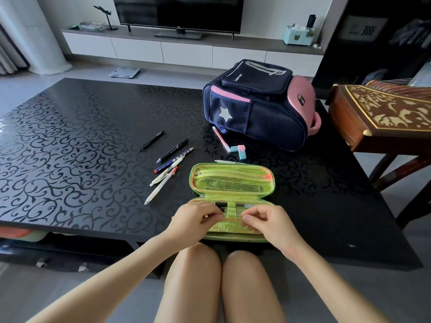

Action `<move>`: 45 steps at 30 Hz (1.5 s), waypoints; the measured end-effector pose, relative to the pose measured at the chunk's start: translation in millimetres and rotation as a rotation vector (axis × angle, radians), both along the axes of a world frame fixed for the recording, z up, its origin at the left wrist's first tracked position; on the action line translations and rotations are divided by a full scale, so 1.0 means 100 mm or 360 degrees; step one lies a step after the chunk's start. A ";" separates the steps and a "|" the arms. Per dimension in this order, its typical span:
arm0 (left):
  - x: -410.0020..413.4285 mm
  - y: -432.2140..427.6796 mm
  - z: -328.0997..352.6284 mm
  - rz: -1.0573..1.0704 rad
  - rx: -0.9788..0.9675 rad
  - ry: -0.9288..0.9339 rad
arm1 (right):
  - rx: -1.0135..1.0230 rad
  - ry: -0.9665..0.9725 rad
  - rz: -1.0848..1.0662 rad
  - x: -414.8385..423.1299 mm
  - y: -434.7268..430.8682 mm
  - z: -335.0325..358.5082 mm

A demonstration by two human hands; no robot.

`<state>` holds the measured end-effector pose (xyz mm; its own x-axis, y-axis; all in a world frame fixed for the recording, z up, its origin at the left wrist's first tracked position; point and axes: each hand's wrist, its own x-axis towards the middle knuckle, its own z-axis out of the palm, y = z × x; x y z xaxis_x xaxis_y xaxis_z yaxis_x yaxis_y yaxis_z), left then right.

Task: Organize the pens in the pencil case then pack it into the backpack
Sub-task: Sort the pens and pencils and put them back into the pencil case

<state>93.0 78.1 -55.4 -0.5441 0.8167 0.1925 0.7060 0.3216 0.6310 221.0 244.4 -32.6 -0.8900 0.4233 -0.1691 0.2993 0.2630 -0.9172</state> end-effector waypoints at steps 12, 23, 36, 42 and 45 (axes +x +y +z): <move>-0.46 -0.36 -0.12 -0.0119 -0.0178 0.0165 | 0.0339 -0.0154 -0.0097 0.07 0.19 -0.19; -0.36 -0.26 -0.19 -0.0125 -0.0133 0.0413 | 0.0579 -0.0156 -0.0024 0.06 0.17 -0.25; -0.01 0.26 -0.18 -0.0246 -0.0097 0.0527 | 0.0952 0.0084 0.0205 0.08 0.15 -0.41; -0.04 0.25 -0.21 -0.0222 -0.0049 0.0495 | 0.1530 0.0066 0.0293 0.08 0.21 -0.39; -0.20 0.10 -0.19 -0.0046 -0.0005 0.0480 | 0.1694 -0.0061 0.0410 0.05 0.25 -0.23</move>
